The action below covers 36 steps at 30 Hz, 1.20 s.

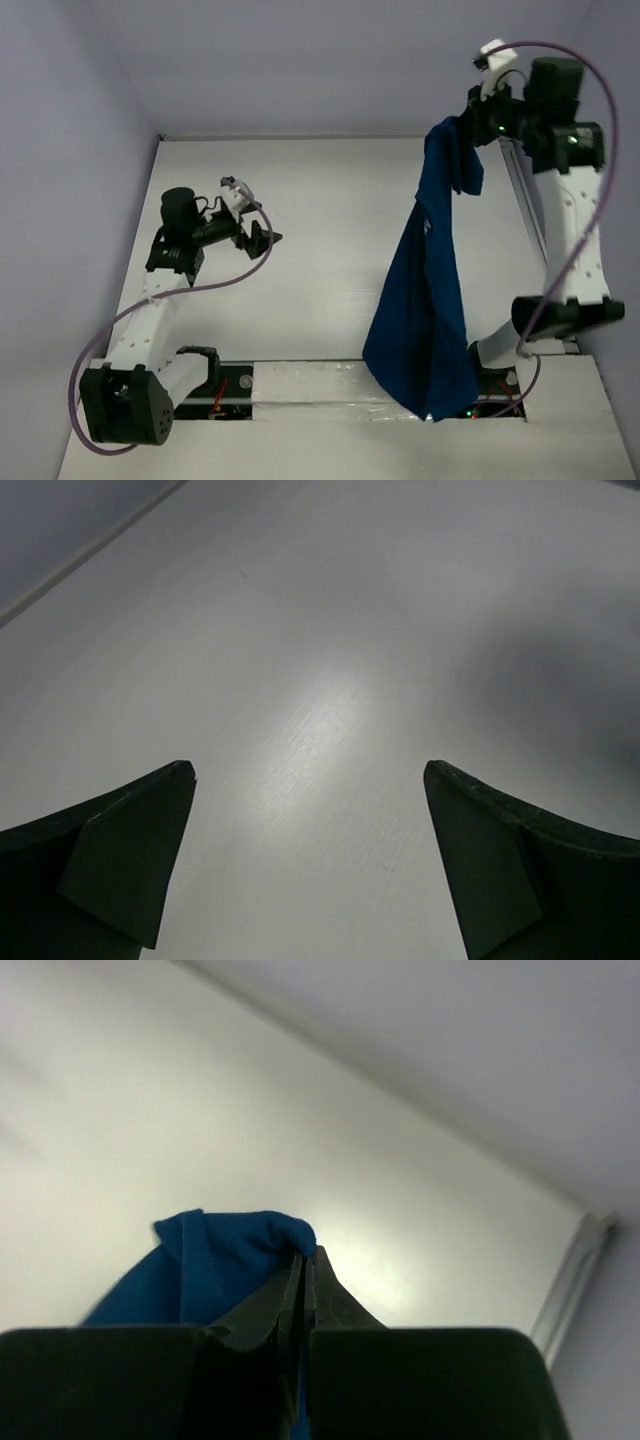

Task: Fold and stack the t-shirts
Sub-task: Move the tshirt to the center of the board

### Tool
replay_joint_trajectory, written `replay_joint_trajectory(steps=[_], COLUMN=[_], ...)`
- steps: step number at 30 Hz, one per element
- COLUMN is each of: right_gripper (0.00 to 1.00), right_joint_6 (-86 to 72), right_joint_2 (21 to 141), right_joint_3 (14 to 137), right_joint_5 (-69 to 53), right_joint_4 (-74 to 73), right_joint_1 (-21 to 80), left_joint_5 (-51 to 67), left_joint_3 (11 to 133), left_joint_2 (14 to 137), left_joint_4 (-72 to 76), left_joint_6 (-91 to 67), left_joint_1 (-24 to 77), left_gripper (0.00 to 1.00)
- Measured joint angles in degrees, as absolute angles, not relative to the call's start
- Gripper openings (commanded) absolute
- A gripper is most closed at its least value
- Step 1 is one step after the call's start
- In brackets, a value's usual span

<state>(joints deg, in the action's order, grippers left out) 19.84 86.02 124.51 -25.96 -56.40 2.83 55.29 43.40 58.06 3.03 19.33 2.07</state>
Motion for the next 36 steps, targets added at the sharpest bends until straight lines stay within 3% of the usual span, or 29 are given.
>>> replay_joint_trajectory(steps=[7, 12, 17, 25, 30, 36], right_gripper=[0.00, 0.00, 0.00, 0.00, 0.00, 0.00], right_joint_6=[19.99, 19.97, 19.27, 17.56, 17.58, 17.56], right_joint_2=[100.97, 108.62, 114.19, 113.80, 111.31, 110.04], right_joint_3=[111.50, 112.20, 114.17, 112.46, 108.27, 106.76], right_joint_5=[-22.00, -20.67, -15.86, -4.12, 2.11, 3.07], right_joint_4=[-56.05, -55.40, -53.69, -48.88, -47.22, -46.89], right_joint_1=[2.63, 2.63, 2.63, 2.63, 2.63, 2.63], left_joint_5=[55.88, 54.04, 48.80, 41.60, 40.16, 40.27], left_joint_3=[48.25, 48.34, 50.76, 65.10, 72.88, 80.60], left_joint_2=[61.95, 64.71, 69.91, 90.24, 103.46, 114.72], left_joint_4=[1.17, 1.45, 1.80, 2.20, 4.05, 8.56], left_joint_6=[20.53, 20.49, 19.59, 18.44, 14.02, 2.17], left_joint_1=[12.78, 16.60, 25.61, 41.41, 45.91, 48.34], left_gripper=[0.98, 0.95, 0.99, 0.93, 0.99, 0.99])
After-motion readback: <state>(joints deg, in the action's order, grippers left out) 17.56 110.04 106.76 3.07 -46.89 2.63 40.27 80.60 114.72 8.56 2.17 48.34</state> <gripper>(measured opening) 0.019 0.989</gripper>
